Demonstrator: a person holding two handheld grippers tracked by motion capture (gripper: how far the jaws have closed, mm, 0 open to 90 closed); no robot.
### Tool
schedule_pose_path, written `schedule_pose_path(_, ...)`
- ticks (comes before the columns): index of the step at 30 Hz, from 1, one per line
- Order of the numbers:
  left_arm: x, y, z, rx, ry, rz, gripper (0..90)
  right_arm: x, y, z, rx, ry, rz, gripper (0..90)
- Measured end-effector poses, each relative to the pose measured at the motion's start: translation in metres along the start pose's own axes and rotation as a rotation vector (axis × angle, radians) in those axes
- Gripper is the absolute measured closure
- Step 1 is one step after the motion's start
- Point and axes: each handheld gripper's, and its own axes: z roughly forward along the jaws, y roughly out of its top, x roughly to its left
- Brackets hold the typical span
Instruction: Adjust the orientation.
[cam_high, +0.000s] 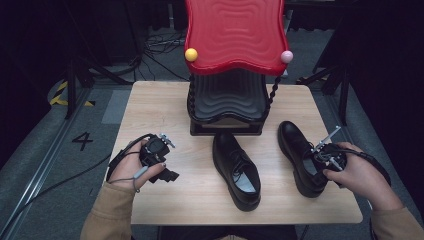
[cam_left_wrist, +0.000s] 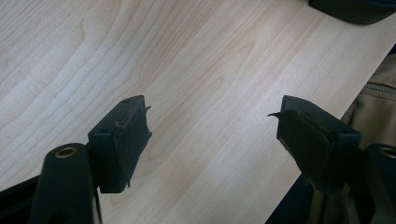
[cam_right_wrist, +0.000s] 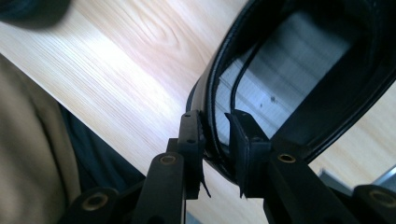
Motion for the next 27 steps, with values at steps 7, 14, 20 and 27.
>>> schedule_pose_path(7, 0.0, -0.001, 0.0, -0.003, 0.003, 0.005, 25.3, -0.001, -0.002, -0.001, -0.08, 0.003, 0.07, 63.4)
schedule_pose_path(14, 0.0, -0.002, -0.001, -0.005, 0.005, 0.001, 25.3, 0.0, 0.02, 0.015, -0.192, -0.07, 0.215, 61.9)
schedule_pose_path(20, 0.001, -0.004, -0.001, 0.0, 0.004, -0.007, 25.2, 0.003, 0.027, 0.025, -0.184, -0.055, 0.224, 82.0)
schedule_pose_path(27, 0.0, -0.004, -0.002, -0.001, 0.007, -0.01, 25.2, 0.012, 0.019, 0.014, -0.215, -0.142, 0.315, 87.2)
